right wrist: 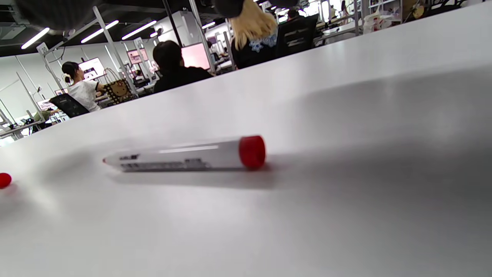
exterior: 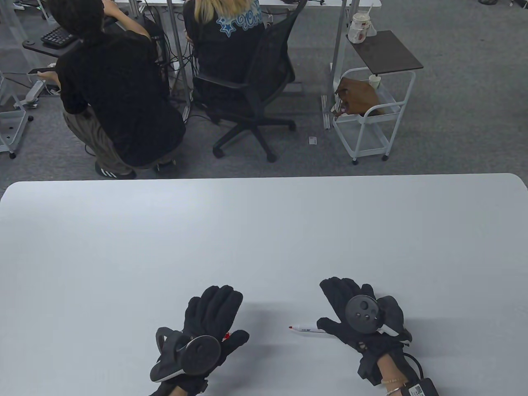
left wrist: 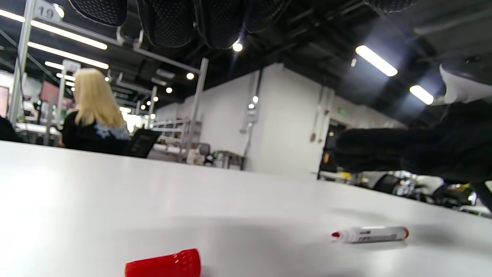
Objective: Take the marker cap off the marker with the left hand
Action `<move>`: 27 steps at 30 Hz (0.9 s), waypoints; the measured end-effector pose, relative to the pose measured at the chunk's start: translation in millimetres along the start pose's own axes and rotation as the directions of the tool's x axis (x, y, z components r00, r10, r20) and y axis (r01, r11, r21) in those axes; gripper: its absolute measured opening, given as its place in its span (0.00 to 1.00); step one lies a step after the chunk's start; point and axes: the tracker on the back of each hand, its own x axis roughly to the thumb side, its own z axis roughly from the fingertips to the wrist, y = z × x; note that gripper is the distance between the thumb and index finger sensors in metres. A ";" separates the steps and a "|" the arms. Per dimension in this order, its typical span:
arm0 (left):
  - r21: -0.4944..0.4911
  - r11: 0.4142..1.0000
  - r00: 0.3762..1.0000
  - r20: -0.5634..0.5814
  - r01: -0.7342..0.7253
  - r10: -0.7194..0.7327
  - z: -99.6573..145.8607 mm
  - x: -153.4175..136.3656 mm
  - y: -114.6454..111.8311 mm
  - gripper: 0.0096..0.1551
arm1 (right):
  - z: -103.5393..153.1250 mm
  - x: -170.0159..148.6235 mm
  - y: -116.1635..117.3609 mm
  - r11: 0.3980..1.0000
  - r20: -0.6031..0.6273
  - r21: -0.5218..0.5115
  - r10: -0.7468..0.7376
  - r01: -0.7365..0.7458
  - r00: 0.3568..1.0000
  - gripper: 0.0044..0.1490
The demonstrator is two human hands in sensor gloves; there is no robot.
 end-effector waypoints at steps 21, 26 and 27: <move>-0.075 0.996 0.998 -0.044 0.048 -0.052 -3.0 -6.1 -6.8 0.49 | -1.6 2.0 5.0 1.000 0.006 0.018 0.007 -0.007 1.000 0.55; -0.082 0.995 0.997 -0.042 0.054 -0.057 -3.2 -5.4 -7.1 0.49 | -1.5 2.9 5.8 1.000 0.008 0.019 0.005 -0.005 1.000 0.55; -0.085 0.995 0.997 -0.042 0.057 -0.060 -3.2 -5.4 -7.1 0.49 | -1.6 2.9 6.1 1.000 0.009 0.019 0.006 -0.006 1.000 0.55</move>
